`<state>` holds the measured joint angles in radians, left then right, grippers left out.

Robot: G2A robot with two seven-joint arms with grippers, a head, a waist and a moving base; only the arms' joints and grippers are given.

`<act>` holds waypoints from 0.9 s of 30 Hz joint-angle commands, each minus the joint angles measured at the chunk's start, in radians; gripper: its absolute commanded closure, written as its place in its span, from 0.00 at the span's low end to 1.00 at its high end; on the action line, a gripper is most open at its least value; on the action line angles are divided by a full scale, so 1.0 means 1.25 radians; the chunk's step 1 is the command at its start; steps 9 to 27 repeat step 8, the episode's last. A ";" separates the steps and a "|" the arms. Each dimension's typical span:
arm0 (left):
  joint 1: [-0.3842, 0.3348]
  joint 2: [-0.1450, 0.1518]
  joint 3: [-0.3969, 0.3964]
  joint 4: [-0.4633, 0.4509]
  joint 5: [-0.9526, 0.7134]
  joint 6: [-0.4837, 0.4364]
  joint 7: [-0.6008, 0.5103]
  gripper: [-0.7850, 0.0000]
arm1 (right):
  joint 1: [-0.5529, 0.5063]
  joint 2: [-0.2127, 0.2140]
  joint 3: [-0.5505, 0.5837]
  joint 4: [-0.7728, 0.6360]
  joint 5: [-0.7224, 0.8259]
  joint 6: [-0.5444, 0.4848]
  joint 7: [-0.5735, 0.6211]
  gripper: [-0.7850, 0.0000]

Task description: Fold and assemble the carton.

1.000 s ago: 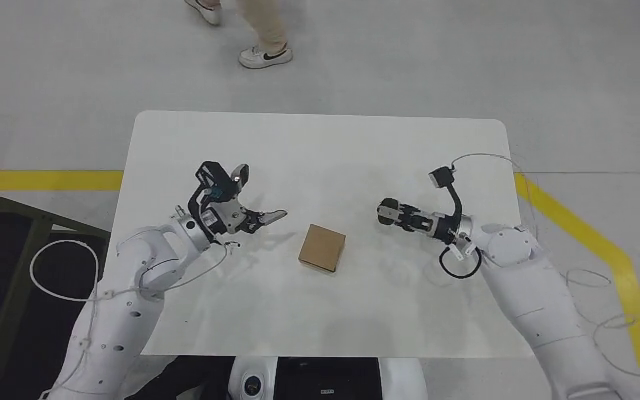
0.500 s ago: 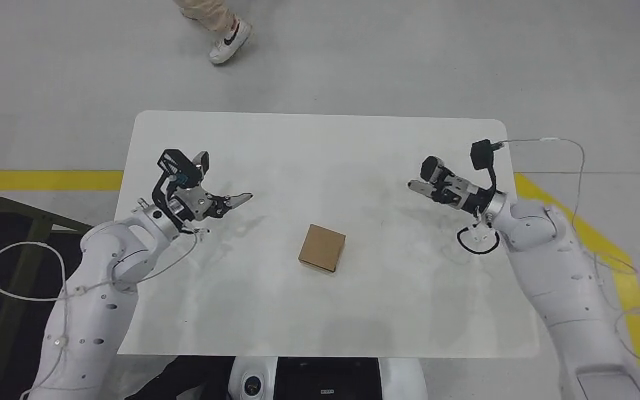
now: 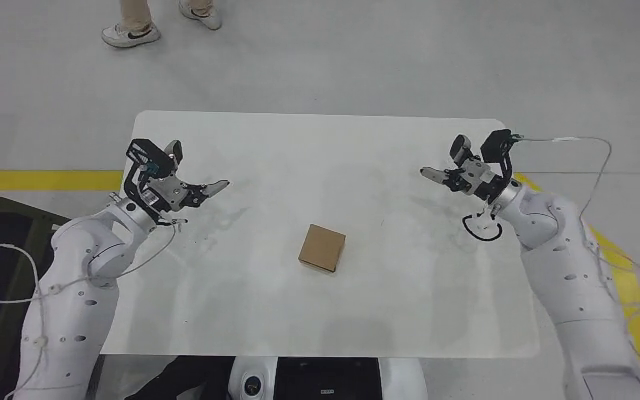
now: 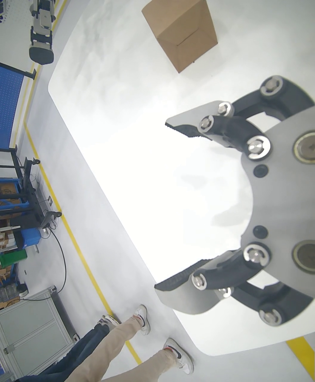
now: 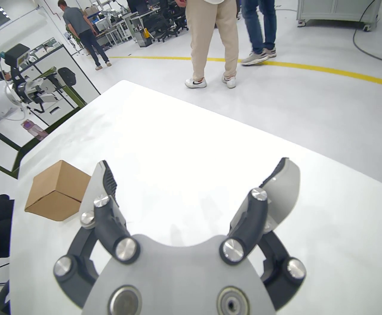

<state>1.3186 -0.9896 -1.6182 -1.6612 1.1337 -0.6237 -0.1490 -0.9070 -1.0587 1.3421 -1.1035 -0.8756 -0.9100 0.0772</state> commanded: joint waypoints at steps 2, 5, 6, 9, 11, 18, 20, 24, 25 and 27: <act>0.001 0.000 -0.004 -0.001 -0.003 0.000 -0.001 0.00 | -0.004 0.005 0.018 -0.004 -0.038 0.005 -0.031 0.00; 0.001 0.000 -0.004 -0.001 -0.003 0.000 -0.001 0.00 | -0.006 0.009 0.031 -0.010 -0.066 0.007 -0.053 0.00; 0.001 0.000 -0.004 -0.001 -0.003 0.000 -0.001 0.00 | -0.006 0.010 0.033 -0.011 -0.070 0.005 -0.057 0.00; 0.001 0.001 -0.004 -0.001 -0.003 0.000 -0.001 0.00 | -0.006 0.010 0.033 -0.011 -0.070 0.006 -0.057 0.00; 0.001 0.001 -0.004 -0.001 -0.003 0.000 -0.001 0.00 | -0.006 0.010 0.033 -0.011 -0.070 0.006 -0.057 0.00; 0.001 0.001 -0.004 -0.001 -0.003 0.000 -0.001 0.00 | -0.006 0.010 0.033 -0.011 -0.070 0.006 -0.057 0.00; 0.001 0.001 -0.004 -0.001 -0.003 0.000 -0.001 0.00 | -0.006 0.010 0.033 -0.011 -0.070 0.006 -0.057 0.00; 0.001 0.001 -0.004 -0.001 -0.003 0.000 -0.001 0.00 | -0.006 0.010 0.033 -0.011 -0.070 0.006 -0.057 0.00; 0.001 0.001 -0.004 -0.001 -0.003 0.000 -0.001 0.00 | -0.006 0.010 0.033 -0.011 -0.070 0.006 -0.057 0.00; 0.001 0.001 -0.004 -0.001 -0.003 0.000 -0.001 0.00 | -0.006 0.010 0.033 -0.011 -0.070 0.006 -0.057 0.00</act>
